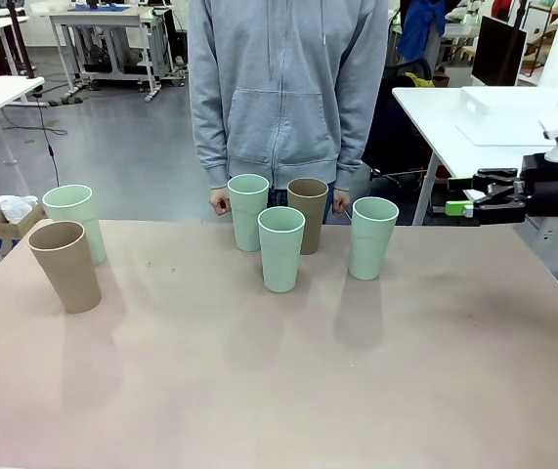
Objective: Stack the cups and store them in the basket.
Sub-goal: Pick up two Reusable plastic cups , one in each hand.
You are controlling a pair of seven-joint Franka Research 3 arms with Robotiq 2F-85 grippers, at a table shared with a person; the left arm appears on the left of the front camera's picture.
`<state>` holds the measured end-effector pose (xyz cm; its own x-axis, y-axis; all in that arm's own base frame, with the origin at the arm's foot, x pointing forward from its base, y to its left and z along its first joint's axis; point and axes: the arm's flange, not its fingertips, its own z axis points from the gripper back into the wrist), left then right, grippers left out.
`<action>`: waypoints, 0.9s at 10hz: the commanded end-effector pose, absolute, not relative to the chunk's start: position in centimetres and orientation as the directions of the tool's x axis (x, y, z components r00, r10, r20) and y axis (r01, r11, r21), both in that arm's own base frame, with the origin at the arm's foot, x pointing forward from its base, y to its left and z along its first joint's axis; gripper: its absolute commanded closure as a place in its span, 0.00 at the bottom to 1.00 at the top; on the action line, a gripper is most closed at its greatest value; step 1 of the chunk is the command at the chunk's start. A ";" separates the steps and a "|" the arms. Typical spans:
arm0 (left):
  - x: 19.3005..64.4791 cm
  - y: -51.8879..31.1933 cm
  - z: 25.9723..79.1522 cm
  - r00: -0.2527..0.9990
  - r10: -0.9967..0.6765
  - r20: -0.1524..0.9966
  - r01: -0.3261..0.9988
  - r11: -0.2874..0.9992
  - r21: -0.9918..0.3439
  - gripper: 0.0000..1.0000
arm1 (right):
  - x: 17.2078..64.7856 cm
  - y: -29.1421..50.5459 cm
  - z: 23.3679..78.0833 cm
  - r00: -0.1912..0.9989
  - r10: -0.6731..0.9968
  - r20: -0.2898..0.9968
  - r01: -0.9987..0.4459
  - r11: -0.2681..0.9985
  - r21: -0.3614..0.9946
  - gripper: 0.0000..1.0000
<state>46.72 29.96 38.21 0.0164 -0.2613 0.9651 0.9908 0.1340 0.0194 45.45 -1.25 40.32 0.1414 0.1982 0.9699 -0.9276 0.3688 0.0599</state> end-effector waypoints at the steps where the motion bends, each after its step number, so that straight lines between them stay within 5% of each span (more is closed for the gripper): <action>1: 46.2 29.4 37.9 0.020 -0.269 0.963 0.991 0.136 0.017 0.00 | 45.2 -1.2 40.6 0.166 0.197 0.966 -0.930 0.358 0.087 0.00; 9: 54.9 33.4 29.0 0.114 -0.036 0.993 0.984 0.141 -0.108 0.00 | 53.0 -1.6 30.2 0.105 0.061 0.993 -0.967 0.238 0.088 0.00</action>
<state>53.64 32.00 28.69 0.1083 -0.0987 0.9892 0.9845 0.1488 -0.0930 52.10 -1.34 30.73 0.1678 0.0838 0.9823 -0.9632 0.2261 0.1453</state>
